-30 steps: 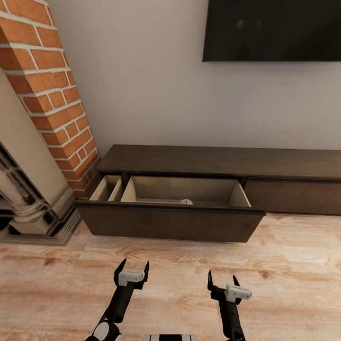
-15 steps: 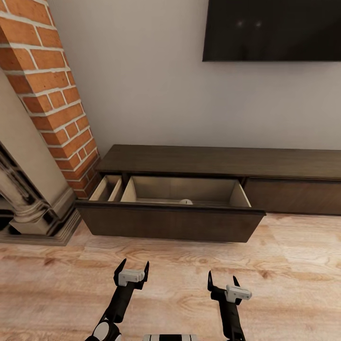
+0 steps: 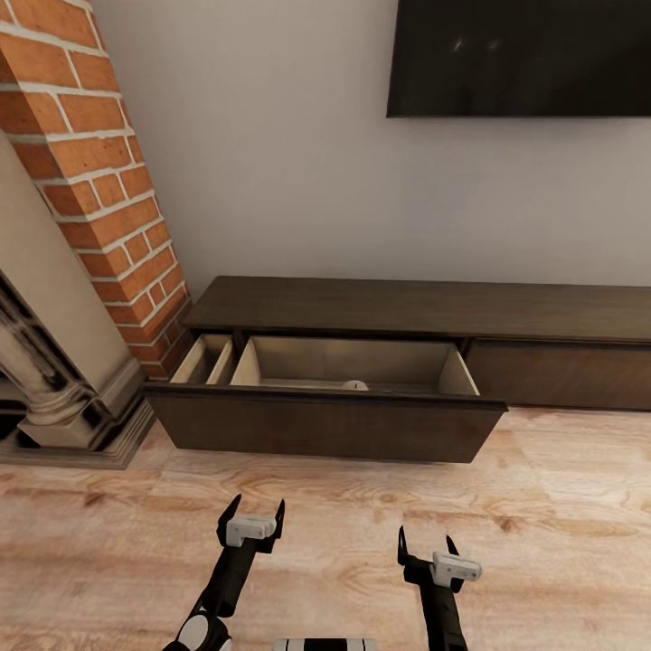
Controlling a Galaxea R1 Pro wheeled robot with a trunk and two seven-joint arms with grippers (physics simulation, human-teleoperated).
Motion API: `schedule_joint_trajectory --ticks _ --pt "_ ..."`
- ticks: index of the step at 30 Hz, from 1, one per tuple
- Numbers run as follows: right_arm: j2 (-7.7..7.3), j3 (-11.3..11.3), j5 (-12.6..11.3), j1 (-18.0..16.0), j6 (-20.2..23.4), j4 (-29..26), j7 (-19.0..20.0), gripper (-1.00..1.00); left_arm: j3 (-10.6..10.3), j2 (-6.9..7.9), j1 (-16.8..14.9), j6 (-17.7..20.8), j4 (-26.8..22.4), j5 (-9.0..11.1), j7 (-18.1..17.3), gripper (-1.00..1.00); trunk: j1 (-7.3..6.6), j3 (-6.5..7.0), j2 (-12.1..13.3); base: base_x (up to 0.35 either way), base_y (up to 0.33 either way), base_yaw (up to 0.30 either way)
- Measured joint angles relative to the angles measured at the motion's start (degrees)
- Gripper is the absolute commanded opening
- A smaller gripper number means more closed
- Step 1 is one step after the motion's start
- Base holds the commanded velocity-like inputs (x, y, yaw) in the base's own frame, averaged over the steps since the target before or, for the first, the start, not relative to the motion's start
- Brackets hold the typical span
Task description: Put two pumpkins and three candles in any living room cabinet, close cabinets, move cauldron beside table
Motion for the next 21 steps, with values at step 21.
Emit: schedule_joint_trajectory --ticks 21 --pt "0.07 0.1 0.2 0.0 -0.2 -0.9 0.1 1.00 -0.1 -0.27 -0.1 -0.1 0.8 -0.2 0.0 1.00 0.00 0.00 0.0 0.048 0.000 0.000"
